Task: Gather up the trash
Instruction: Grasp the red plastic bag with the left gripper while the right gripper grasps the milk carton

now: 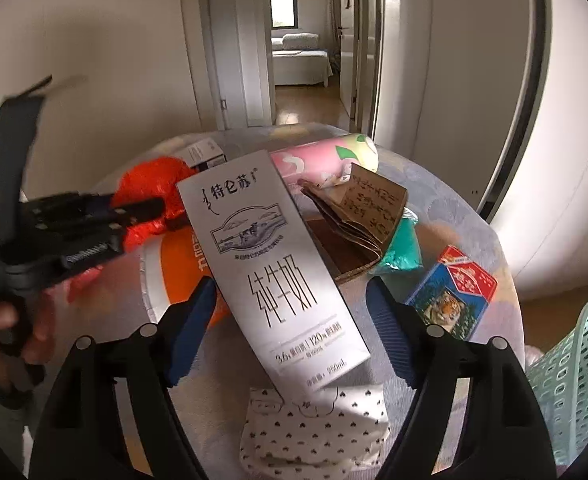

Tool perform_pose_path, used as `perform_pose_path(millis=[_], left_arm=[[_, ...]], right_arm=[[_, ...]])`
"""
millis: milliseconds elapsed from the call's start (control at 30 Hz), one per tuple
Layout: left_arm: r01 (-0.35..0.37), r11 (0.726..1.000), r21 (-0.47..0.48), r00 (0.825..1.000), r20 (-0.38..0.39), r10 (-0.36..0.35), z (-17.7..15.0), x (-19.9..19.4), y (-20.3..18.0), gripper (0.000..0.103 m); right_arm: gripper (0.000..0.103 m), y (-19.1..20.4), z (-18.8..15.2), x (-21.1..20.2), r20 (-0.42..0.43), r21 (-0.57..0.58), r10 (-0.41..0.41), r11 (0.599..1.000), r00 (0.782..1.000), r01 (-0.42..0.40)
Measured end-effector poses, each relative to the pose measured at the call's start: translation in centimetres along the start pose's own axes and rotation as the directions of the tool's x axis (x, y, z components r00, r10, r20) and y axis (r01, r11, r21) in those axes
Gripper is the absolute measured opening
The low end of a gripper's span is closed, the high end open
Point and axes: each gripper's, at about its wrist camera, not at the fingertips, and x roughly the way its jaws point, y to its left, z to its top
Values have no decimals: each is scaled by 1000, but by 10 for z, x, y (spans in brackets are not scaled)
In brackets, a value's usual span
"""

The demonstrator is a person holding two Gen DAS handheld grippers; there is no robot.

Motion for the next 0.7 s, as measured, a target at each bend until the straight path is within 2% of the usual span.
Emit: perform_pose_path(millis=[167, 233, 400, 533, 700], left_arm=[[17, 1000, -7, 999, 28, -17, 3, -8, 0, 35], [22, 1000, -6, 999, 40, -22, 5, -11, 0, 35], [37, 999, -1, 996, 77, -37, 11, -25, -7, 35], [137, 990, -16, 987, 92, -135, 18, -35, -13, 35], [196, 980, 22, 972, 129, -197, 27, -50, -36, 35]], right_arm=[[72, -1, 0, 14, -30, 15, 28, 1000, 999, -27], [62, -5, -1, 13, -22, 37, 46, 998, 999, -45], [55, -14, 0, -2, 27, 77, 81, 994, 996, -83], [53, -25, 5, -26, 87, 110, 79, 990, 993, -88], [52, -34, 5, -56, 145, 134, 29, 990, 989, -48]])
